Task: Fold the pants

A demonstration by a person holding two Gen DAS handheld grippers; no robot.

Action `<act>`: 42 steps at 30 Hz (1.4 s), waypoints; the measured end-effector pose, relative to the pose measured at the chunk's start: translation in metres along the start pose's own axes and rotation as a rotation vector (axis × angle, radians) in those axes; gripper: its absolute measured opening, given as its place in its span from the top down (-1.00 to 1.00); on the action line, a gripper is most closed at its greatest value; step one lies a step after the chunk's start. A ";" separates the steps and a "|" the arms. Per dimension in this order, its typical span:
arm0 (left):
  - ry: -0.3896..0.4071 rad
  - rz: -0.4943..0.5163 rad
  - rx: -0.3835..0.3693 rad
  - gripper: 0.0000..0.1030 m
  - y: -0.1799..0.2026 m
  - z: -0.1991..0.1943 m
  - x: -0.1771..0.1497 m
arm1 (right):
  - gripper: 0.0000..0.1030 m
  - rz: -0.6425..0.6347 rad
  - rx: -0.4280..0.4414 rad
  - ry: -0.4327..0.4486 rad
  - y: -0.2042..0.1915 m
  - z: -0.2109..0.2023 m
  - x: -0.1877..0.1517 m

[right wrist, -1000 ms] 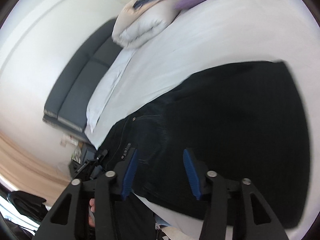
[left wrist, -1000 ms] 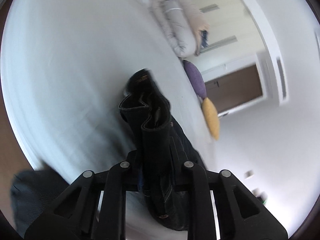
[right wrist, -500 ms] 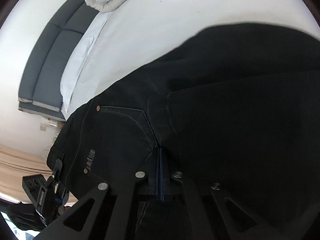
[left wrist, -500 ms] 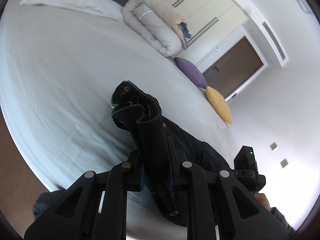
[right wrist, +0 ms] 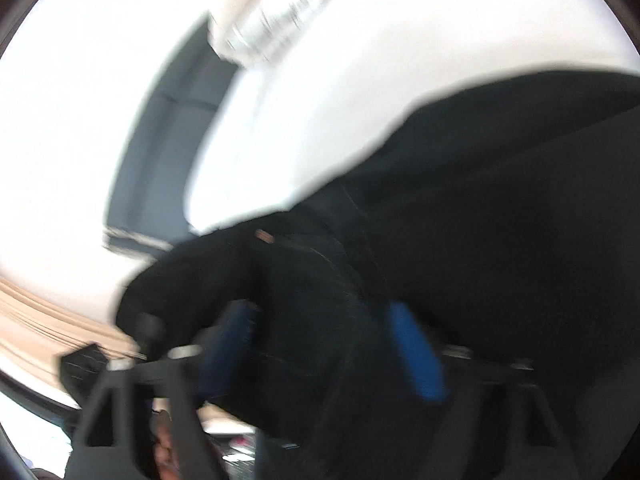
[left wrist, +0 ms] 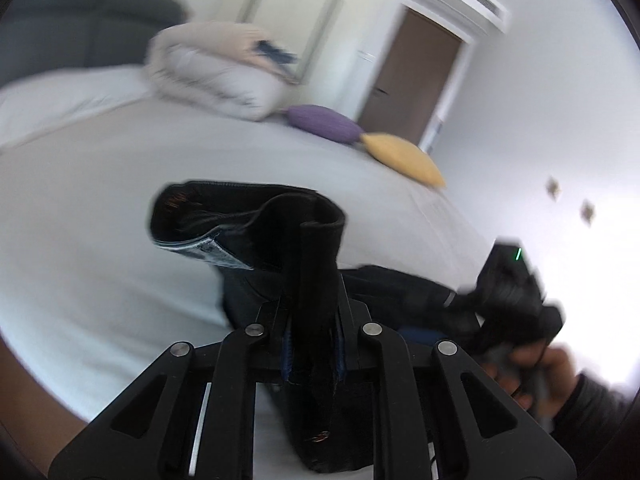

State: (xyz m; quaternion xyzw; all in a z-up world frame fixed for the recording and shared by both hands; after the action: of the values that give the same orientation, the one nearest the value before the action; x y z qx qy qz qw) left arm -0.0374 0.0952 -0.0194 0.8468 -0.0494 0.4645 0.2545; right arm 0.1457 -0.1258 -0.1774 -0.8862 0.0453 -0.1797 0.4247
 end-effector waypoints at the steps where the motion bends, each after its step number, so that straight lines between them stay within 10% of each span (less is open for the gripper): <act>1: -0.017 0.040 -0.012 0.73 0.017 0.011 0.001 | -0.66 0.014 0.029 0.023 0.005 -0.015 0.001; 13: -0.330 0.490 -0.030 0.73 0.167 0.134 -0.083 | -0.74 0.141 0.078 0.058 0.079 -0.086 -0.016; 27: -0.281 0.984 0.105 0.73 0.247 0.147 -0.158 | -0.74 -0.024 -0.039 -0.031 0.039 -0.076 -0.020; 36: -0.288 0.997 0.092 0.73 0.252 0.144 -0.166 | 0.71 -0.033 -0.192 -0.012 0.050 -0.080 -0.011; 42: -0.280 1.015 0.055 0.73 0.254 0.137 -0.163 | 0.72 -0.053 -0.216 0.051 0.049 -0.099 -0.012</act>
State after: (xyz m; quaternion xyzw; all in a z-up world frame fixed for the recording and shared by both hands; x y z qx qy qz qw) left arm -0.1058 -0.2148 -0.1141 0.7765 -0.4747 0.4129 -0.0339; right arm 0.1032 -0.2271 -0.1618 -0.9228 0.0514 -0.2073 0.3207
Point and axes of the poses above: each gripper's, at about its wrist camera, not at the fingertips, and z roughly the way its jaws point, y to its right, x to its top, the point moved 1 cm from there along z, roughly the way its jaws point, and after that the axes turned 8 degrees about -x, right-handed, at the moved point
